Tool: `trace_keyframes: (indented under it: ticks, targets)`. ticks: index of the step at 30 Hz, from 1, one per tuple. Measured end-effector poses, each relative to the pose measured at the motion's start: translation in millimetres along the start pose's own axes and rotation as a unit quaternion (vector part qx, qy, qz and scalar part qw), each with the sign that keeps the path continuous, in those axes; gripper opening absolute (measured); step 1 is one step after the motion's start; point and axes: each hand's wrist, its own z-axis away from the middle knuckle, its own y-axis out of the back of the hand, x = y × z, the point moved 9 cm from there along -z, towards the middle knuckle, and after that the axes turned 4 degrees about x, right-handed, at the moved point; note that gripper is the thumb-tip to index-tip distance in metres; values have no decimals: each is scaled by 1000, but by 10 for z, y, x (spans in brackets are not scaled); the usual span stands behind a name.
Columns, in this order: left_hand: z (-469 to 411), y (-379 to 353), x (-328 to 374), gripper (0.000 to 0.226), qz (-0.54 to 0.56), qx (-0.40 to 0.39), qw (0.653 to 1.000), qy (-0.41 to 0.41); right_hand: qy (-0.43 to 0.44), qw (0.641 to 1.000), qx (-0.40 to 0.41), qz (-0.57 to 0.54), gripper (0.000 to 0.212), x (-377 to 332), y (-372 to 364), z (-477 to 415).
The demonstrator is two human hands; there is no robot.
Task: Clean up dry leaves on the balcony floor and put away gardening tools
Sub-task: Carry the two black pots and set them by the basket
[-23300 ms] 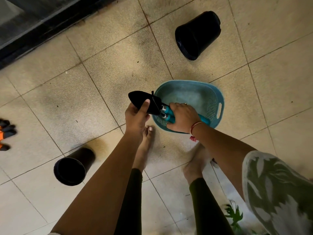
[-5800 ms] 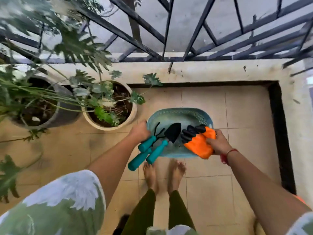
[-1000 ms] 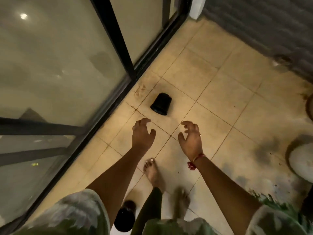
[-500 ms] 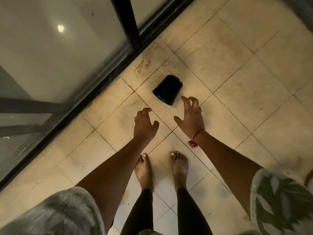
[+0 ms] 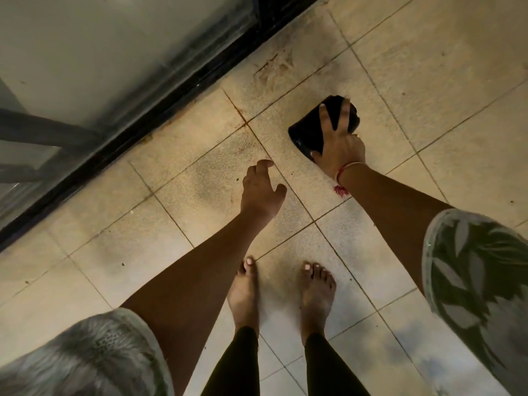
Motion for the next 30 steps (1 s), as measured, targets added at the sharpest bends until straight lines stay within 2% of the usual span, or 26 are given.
trace_keyframes:
  ticks: [9, 15, 20, 23, 30]
  targets:
    - [35, 129, 91, 49, 68, 0, 997, 29, -46, 998, -6, -42, 81, -152, 198, 27]
    - [546, 478, -45, 45, 131, 39, 986, 96, -45, 983, -50, -169, 67, -577, 593, 620]
    - [1153, 905, -353, 37, 225, 158, 946, 174, -5, 967, -90, -238, 61, -1023, 732, 1064]
    - [1509, 1181, -599, 35, 284, 219, 912, 197, -10, 966, -98, -240, 51, -1206, 799, 1219]
    - [2270, 1552, -1518, 33, 283, 296, 871, 272, -17, 962, -166, -215, 45, -1601, 427, 1664]
